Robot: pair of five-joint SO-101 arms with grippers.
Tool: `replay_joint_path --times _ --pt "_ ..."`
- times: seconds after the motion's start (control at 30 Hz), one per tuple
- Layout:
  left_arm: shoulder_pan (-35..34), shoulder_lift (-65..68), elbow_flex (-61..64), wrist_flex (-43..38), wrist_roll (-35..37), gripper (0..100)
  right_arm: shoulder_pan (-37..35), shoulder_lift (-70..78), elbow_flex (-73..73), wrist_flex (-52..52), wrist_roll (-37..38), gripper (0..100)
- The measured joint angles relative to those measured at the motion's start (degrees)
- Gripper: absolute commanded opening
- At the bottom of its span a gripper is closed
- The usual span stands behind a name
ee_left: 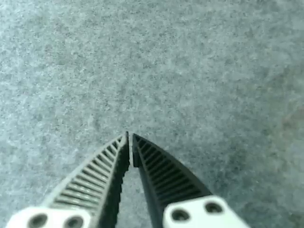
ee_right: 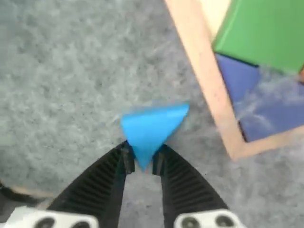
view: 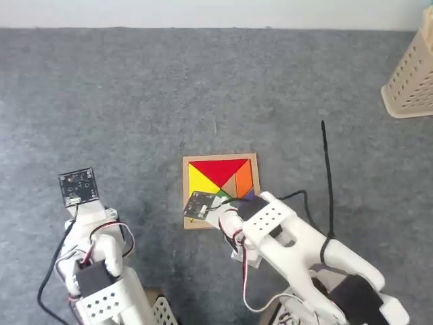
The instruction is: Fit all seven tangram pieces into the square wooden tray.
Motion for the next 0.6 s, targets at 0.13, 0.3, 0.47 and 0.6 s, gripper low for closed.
replay_joint_path --times 0.13,0.3,0.47,0.6 --pt "0.00 0.00 0.00 0.00 0.00 1 -0.09 0.09 -5.01 6.07 -0.09 1.2" --pt "0.00 0.00 0.00 0.00 0.00 1 -0.26 0.09 -13.80 12.57 -0.09 0.6" --pt "0.00 0.00 0.00 0.00 0.00 1 -0.18 1.23 -23.30 14.68 -0.09 0.6" --pt "0.00 0.00 0.00 0.00 0.00 1 0.18 4.75 -29.10 15.03 -0.09 0.6"
